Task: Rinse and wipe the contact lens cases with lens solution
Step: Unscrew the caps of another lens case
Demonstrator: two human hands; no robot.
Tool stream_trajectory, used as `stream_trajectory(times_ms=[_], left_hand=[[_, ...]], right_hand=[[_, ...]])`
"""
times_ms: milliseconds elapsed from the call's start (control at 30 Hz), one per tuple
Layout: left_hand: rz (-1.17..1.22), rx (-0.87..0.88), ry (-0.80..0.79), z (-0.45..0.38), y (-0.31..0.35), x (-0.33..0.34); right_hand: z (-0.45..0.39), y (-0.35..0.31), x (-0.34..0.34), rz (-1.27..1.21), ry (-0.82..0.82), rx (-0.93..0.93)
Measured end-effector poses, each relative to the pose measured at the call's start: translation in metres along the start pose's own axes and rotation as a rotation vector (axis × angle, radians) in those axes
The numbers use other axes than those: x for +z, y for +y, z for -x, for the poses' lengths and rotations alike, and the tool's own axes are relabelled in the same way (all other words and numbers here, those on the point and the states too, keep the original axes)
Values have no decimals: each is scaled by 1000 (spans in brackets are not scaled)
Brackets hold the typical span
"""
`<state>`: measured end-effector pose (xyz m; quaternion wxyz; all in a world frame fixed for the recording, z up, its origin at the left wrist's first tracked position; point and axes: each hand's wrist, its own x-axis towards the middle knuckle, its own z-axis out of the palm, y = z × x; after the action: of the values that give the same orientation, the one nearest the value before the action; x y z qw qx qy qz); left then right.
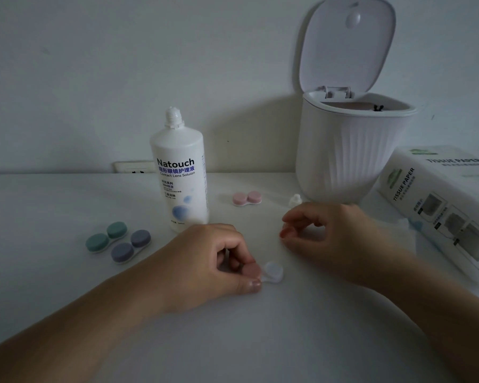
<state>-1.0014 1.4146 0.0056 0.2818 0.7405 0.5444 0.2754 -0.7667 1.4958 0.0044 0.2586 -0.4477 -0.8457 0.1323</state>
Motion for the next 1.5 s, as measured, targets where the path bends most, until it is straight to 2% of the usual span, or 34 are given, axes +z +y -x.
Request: stream_trajectory(times_ms=[233,367,467,533,600,1200,1500], left_hand=[[-11,8,9,-1,-1,1],[-5,-14,0,-1,-2,0],[7,-28,-6,0,-2,0],[10,-23,-5,0,-2,0],[-15,-19,3,0,-2,0],[-118,124,49,0,-4,8],[-198,80,122,6,4,17]], right_hand=[[1,-1,-3,127,-32,-54],[4,-10,-11,-33,-41,-177],[9,-17,-17,-198,-242,-182],[10,-18,-16,-197,-380,-160],[11,-19,-13,-156,-433,-150],[8,-20,-2,-181,-371,-81],[8,-25,-4,-166,-378,-56]])
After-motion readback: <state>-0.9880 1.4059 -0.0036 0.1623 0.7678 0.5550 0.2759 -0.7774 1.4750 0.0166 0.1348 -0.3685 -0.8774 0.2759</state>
